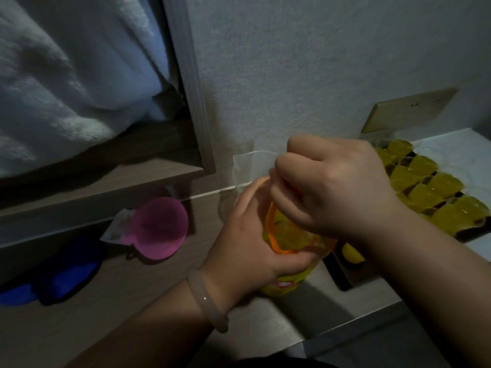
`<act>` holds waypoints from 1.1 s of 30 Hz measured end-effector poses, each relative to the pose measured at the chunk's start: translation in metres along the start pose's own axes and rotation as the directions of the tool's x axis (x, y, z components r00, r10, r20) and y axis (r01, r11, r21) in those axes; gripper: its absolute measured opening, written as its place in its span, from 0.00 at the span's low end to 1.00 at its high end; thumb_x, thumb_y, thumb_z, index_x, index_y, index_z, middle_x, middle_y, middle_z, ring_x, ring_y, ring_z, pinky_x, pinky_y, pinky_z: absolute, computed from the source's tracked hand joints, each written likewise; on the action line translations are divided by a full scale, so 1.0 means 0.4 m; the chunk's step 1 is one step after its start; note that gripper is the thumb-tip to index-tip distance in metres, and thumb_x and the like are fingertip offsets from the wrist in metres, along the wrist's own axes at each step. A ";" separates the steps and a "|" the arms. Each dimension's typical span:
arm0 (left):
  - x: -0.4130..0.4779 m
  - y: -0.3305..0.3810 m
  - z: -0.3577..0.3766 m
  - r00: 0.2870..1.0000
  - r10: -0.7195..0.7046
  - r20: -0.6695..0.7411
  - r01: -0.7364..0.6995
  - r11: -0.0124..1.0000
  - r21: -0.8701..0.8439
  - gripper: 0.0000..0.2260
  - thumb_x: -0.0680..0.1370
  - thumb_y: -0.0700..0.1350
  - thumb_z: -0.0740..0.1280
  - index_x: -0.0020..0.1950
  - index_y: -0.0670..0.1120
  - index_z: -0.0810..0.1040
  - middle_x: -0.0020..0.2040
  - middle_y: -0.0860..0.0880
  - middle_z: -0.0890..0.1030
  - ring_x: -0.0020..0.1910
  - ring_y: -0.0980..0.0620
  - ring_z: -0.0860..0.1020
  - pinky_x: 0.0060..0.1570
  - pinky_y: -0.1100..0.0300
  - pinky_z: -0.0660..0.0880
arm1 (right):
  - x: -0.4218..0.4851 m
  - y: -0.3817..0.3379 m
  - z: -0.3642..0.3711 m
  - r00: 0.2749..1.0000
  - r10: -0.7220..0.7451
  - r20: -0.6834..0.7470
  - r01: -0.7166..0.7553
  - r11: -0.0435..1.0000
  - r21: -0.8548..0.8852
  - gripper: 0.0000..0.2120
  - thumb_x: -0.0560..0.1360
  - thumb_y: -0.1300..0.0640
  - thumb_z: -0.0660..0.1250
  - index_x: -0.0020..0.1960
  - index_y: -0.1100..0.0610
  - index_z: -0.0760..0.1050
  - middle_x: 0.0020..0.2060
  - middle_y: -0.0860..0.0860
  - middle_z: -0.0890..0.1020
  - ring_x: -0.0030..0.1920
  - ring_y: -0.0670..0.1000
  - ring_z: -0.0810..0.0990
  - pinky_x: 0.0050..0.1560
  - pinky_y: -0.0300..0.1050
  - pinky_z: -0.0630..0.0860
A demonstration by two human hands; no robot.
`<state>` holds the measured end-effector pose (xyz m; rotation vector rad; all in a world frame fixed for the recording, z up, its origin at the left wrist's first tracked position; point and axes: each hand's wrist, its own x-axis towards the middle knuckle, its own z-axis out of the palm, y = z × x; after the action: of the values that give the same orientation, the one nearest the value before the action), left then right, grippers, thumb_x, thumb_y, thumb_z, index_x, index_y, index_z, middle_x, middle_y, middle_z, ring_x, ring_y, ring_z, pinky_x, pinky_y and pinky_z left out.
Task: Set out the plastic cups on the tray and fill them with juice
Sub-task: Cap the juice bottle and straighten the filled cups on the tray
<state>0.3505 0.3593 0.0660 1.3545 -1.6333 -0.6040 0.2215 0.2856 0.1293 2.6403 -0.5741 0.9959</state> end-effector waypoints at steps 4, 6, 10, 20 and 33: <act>0.003 0.006 -0.003 1.000 -0.020 0.020 0.021 1.000 -0.017 0.36 0.58 0.60 0.73 0.64 0.63 0.64 0.61 0.64 0.70 0.62 0.67 0.69 0.57 0.76 0.65 | 0.003 -0.028 0.006 0.983 0.176 -0.061 -0.180 0.981 -0.076 0.13 0.75 0.52 0.60 0.33 0.52 0.63 0.29 0.51 0.68 0.27 0.50 0.60 0.25 0.40 0.57; 0.003 0.006 -0.008 0.999 -0.029 0.035 0.031 0.999 -0.035 0.36 0.58 0.60 0.73 0.63 0.66 0.62 0.61 0.67 0.69 0.62 0.69 0.69 0.57 0.77 0.65 | 0.007 -0.038 0.010 0.968 0.242 -0.061 -0.248 0.962 -0.114 0.13 0.75 0.50 0.60 0.34 0.52 0.62 0.30 0.49 0.65 0.28 0.49 0.60 0.26 0.39 0.56; -0.001 -0.002 -0.008 1.000 -0.018 0.014 0.019 0.999 -0.035 0.38 0.58 0.59 0.73 0.64 0.66 0.62 0.65 0.61 0.69 0.65 0.64 0.69 0.63 0.70 0.65 | -0.015 -0.011 -0.019 0.994 0.111 0.010 -0.111 0.993 -0.029 0.20 0.79 0.46 0.58 0.37 0.56 0.78 0.34 0.53 0.77 0.28 0.55 0.74 0.25 0.46 0.69; 0.004 -0.005 -0.001 1.000 0.018 -0.011 -0.017 0.997 0.070 0.37 0.63 0.61 0.74 0.68 0.55 0.65 0.64 0.57 0.70 0.65 0.59 0.70 0.63 0.67 0.67 | 0.013 0.040 -0.025 0.984 -0.075 0.162 0.080 0.996 -0.027 0.17 0.78 0.46 0.60 0.39 0.57 0.76 0.33 0.52 0.74 0.28 0.55 0.72 0.26 0.45 0.65; 0.006 -0.006 0.011 0.999 -0.028 -0.020 0.030 0.997 0.066 0.43 0.59 0.61 0.72 0.66 0.75 0.50 0.64 0.70 0.63 0.67 0.68 0.64 0.63 0.74 0.62 | 0.020 -0.040 0.005 0.905 0.424 -0.035 -0.417 0.868 -0.270 0.15 0.69 0.49 0.64 0.31 0.53 0.60 0.26 0.47 0.60 0.24 0.51 0.59 0.30 0.34 0.48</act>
<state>0.3478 0.3558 0.0627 1.4298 -1.6335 -0.5573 0.2353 0.2971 0.1318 2.3306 -1.2399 0.9108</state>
